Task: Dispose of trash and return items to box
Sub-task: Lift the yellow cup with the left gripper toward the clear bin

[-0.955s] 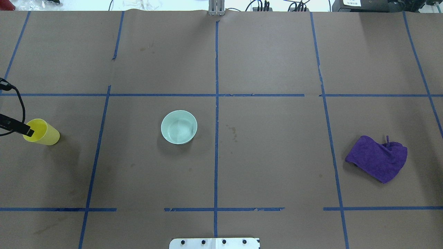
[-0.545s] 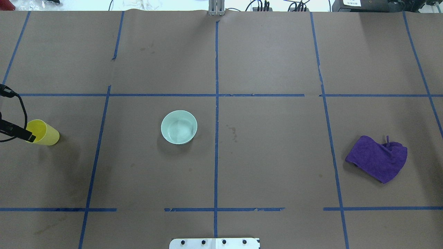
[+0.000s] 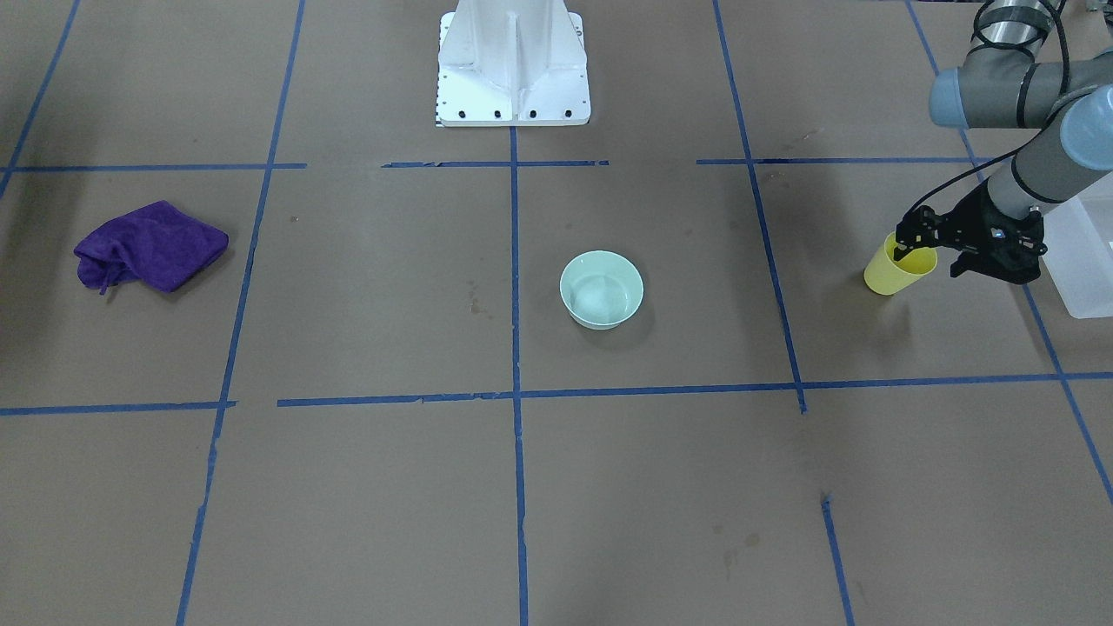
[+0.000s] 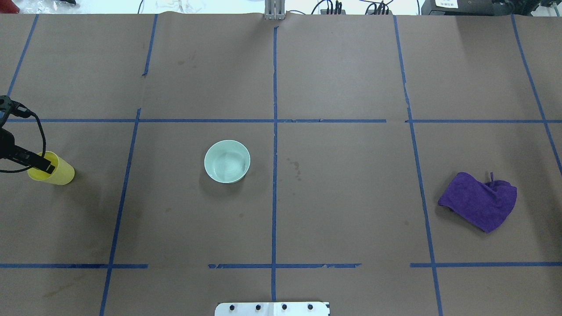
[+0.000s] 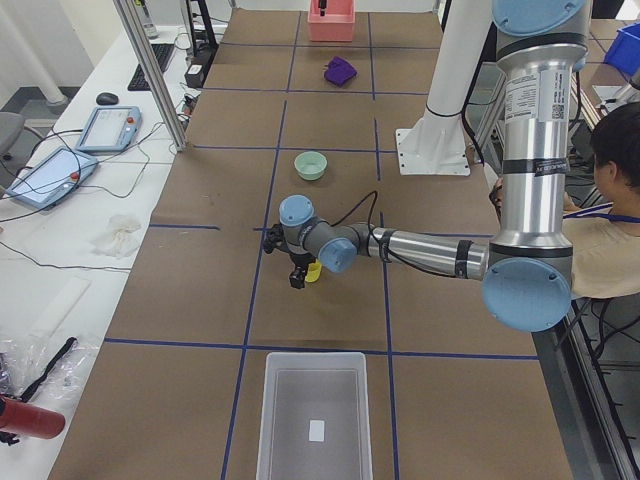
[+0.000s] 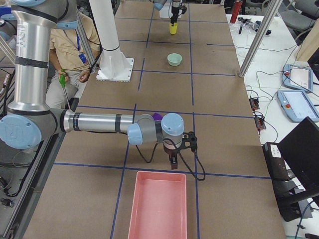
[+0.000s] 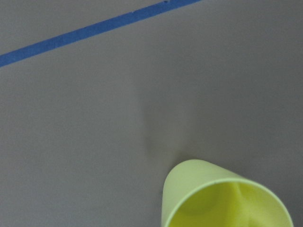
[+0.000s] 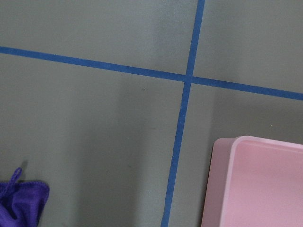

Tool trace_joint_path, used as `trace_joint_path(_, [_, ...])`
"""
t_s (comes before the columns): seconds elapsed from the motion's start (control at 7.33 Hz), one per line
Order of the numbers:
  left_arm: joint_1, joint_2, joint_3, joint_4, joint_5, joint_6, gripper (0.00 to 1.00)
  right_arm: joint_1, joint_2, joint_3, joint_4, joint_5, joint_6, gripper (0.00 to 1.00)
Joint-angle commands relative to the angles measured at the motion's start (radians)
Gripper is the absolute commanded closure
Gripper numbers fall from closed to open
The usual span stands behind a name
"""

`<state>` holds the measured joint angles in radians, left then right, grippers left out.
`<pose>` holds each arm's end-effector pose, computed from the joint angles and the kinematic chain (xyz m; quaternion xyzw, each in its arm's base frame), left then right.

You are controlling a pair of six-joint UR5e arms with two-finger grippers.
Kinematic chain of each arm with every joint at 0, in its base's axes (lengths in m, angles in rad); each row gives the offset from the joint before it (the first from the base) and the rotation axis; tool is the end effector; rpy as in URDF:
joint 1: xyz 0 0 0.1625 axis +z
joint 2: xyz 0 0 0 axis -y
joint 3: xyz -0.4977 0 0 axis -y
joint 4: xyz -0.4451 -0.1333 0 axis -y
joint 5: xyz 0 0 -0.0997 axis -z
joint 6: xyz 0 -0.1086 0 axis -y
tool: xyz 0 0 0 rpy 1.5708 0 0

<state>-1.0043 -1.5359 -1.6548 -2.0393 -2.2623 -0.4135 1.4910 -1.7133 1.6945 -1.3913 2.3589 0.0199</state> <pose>0.2439 -0.5029 0.6614 0.0583 0.4024 0.1560 0.9002 0.0175 -0.4880 0.7232 0.0550 -0.3859 -0.0584 0.9190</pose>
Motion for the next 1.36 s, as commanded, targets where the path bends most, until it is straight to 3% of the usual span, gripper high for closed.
trace_joint_path(0.0, [0.009,-0.01,0.021,-0.001,0.001,0.001,0.27,0.0,0.001,-0.006,0.0,0.005,0.0,0.0])
trace_joint_path(0.14, [0.01,-0.01,0.02,-0.001,0.001,0.002,0.73,0.0,0.001,-0.007,0.0,0.006,0.0,0.0])
trace_joint_path(0.27, [0.01,-0.01,0.018,-0.001,0.001,0.002,1.0,0.0,0.0,-0.009,0.0,0.011,0.0,0.0])
trace_joint_path(0.68, [0.007,-0.006,-0.008,0.001,0.003,-0.004,1.0,0.0,0.0,-0.01,0.0,0.032,0.0,0.0])
trace_joint_path(0.95, [-0.005,0.01,-0.113,0.014,0.003,-0.002,1.0,0.0,0.001,-0.01,0.0,0.049,0.002,0.0])
trace_joint_path(1.23, [-0.113,0.0,-0.179,0.085,-0.005,0.016,1.0,-0.002,0.004,-0.007,0.002,0.054,0.014,0.0])
